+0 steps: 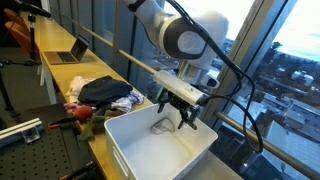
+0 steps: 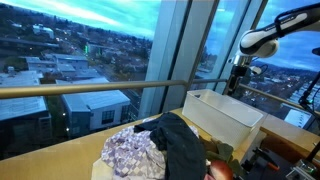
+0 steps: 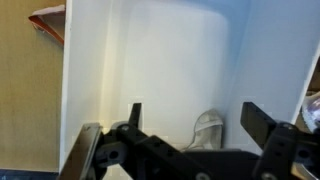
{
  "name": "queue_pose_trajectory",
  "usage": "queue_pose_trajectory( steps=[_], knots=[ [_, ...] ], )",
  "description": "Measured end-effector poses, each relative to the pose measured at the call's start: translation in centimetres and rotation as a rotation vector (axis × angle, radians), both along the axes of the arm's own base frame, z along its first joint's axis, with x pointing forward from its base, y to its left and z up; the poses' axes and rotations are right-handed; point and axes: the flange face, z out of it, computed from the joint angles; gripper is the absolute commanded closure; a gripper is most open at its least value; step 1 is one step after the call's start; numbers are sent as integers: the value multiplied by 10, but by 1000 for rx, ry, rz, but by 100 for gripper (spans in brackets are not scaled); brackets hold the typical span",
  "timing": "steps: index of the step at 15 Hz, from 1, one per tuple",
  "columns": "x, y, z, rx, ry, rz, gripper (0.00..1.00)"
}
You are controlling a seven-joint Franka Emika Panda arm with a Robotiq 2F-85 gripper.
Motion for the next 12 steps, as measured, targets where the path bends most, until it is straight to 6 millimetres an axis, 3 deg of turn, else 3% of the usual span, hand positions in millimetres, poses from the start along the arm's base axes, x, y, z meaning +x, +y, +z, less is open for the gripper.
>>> queue_pose_trajectory(
  steps=[4, 6, 9, 12],
  knots=[
    [-1, 2, -3, 2, 5, 0, 0],
    [-2, 14, -18, 11, 21, 5, 0],
    [14, 48, -57, 21, 32, 24, 0],
    [45, 89, -95, 25, 17, 52, 0]
  ],
)
